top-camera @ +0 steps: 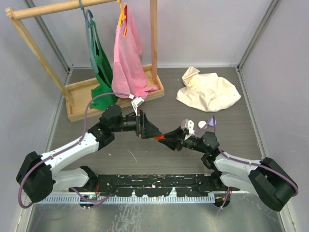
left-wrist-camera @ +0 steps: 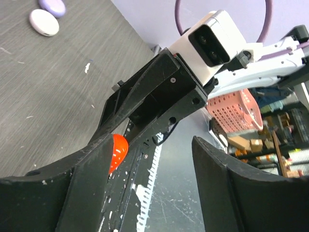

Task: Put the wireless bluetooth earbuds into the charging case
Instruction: Close the charging case, then place the charging case at the center of the board.

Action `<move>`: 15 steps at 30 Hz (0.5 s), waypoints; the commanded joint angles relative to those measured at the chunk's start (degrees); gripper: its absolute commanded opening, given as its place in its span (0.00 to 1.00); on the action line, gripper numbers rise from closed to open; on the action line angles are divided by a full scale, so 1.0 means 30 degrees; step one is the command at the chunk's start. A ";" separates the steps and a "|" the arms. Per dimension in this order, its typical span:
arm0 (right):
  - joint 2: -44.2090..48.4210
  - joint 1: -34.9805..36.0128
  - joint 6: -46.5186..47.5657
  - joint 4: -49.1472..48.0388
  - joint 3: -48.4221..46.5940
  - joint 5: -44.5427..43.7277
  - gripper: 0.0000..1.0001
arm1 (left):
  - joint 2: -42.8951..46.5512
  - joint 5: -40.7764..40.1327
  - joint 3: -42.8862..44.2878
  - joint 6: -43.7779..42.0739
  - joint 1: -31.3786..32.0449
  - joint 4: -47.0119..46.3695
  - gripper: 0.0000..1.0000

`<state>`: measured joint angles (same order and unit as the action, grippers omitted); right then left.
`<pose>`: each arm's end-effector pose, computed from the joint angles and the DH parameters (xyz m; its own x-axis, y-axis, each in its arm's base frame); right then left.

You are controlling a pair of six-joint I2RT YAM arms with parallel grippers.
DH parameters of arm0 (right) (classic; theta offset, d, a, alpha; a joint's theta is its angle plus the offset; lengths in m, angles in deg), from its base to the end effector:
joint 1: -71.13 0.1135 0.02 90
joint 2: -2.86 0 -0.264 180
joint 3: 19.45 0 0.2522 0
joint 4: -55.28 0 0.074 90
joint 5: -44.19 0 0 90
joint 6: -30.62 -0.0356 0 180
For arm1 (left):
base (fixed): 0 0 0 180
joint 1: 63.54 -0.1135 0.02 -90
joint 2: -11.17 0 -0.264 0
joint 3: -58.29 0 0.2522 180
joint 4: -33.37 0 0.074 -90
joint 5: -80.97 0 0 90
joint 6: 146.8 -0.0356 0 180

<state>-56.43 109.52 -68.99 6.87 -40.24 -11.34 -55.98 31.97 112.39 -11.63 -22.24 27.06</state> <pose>0.1320 0.1303 0.2013 -0.0254 0.1555 -0.9875 -0.9582 0.2779 0.0684 0.1824 -0.1914 0.2880 -0.7626 -0.0425 -0.6455 0.6337 0.1515 -0.7586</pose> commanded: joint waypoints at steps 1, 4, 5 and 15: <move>-0.0245 -0.0036 -0.0351 -0.0375 -0.1048 -0.0737 0.01 | 0.2120 -0.3089 0.0807 -0.2727 0.0030 0.4490 0.71; -0.0452 -0.0029 -0.0901 0.0379 -0.1406 -0.1350 0.01 | 0.3445 -0.6619 0.1455 -0.4290 -0.0022 0.8909 0.77; -0.0570 -0.0035 -0.1094 0.0874 -0.1572 -0.1476 0.00 | 0.3813 -0.7598 0.1707 -0.4723 -0.0044 1.0217 0.79; -0.1224 -0.0065 -0.3598 0.5521 -0.2715 -0.4099 0.01 | 0.7134 -1.5913 0.3901 -0.6938 -0.0253 1.9409 0.98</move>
<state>-59.71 109.52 -75.61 18.08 -45.09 -18.90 -37.93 -2.90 120.32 -28.13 -22.43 72.58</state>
